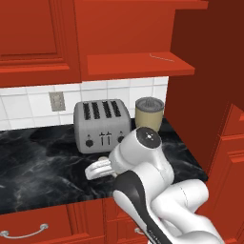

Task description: Pick the dish brush and bar soap from the cabinet and place them on the counter.

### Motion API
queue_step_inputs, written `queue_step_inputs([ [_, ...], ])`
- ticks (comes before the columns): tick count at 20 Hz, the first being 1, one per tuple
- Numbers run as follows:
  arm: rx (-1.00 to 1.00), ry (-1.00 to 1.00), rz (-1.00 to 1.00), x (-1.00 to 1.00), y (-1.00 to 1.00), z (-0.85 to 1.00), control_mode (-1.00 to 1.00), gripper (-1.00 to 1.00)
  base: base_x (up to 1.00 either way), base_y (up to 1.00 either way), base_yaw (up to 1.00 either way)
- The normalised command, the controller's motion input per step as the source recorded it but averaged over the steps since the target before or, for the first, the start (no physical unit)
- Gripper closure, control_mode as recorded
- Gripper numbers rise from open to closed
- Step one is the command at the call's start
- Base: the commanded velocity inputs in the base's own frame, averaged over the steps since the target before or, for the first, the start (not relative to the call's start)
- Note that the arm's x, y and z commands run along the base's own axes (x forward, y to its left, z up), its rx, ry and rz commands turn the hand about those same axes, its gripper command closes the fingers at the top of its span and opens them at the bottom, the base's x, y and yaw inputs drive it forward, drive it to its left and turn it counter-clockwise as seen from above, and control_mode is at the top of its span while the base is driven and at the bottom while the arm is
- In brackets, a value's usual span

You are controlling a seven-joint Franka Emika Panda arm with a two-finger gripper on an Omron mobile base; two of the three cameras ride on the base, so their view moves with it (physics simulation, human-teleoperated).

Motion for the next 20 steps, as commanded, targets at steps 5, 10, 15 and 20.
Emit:
queue_step_inputs([
  [5, 0.0, -0.04, 0.0, 0.33, 0.0, -0.13, -1.0, 1.0, 0.0, 0.0, 0.0],
  [10, 0.0, -0.01, 0.0, 0.3, 0.01, -0.2, -1.0, 1.0, 0.0, 0.0, 0.0],
  [15, 0.0, 0.0, 0.0, 0.25, 0.14, -0.31, -1.0, 1.0, 0.0, 0.0, 0.0],
  [20, 0.0, 0.0, 0.0, 0.26, 0.17, -0.34, -1.0, 1.0, 0.0, 0.0, 0.0],
])
